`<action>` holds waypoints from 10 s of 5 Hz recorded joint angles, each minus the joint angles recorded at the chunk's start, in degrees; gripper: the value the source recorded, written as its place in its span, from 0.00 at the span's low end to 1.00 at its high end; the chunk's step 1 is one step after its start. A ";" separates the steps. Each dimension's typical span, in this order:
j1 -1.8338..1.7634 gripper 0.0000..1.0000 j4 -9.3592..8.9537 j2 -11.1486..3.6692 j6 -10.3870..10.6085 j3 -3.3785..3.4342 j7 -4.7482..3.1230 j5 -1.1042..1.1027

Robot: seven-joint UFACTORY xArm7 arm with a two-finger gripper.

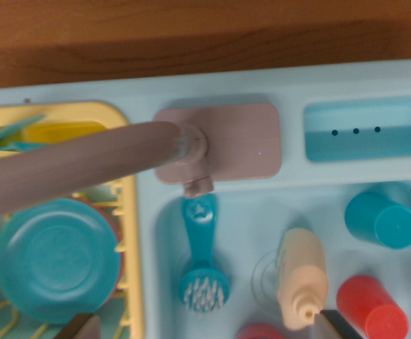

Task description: Pick detergent from the sink

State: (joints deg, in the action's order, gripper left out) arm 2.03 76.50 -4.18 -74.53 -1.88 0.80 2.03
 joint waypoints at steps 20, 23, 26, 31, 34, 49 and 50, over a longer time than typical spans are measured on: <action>2.19 0.00 -21.06 -3.59 24.60 -2.38 -2.59 0.11; 2.45 0.00 -23.59 -4.02 27.55 -2.66 -2.90 0.12; 2.54 0.00 -24.41 -4.16 28.52 -2.76 -3.00 0.13; 2.60 0.00 -25.04 -4.27 29.26 -2.83 -3.08 0.13; 2.60 1.00 -25.04 -4.27 29.26 -2.83 -3.08 0.13; 2.56 1.00 -18.42 -1.33 19.71 -2.84 -2.69 -0.26; 2.55 1.00 -16.65 -0.55 17.17 -2.85 -2.58 -0.37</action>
State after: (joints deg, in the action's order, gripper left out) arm 4.58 59.85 -4.72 -57.37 -4.73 -1.78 1.66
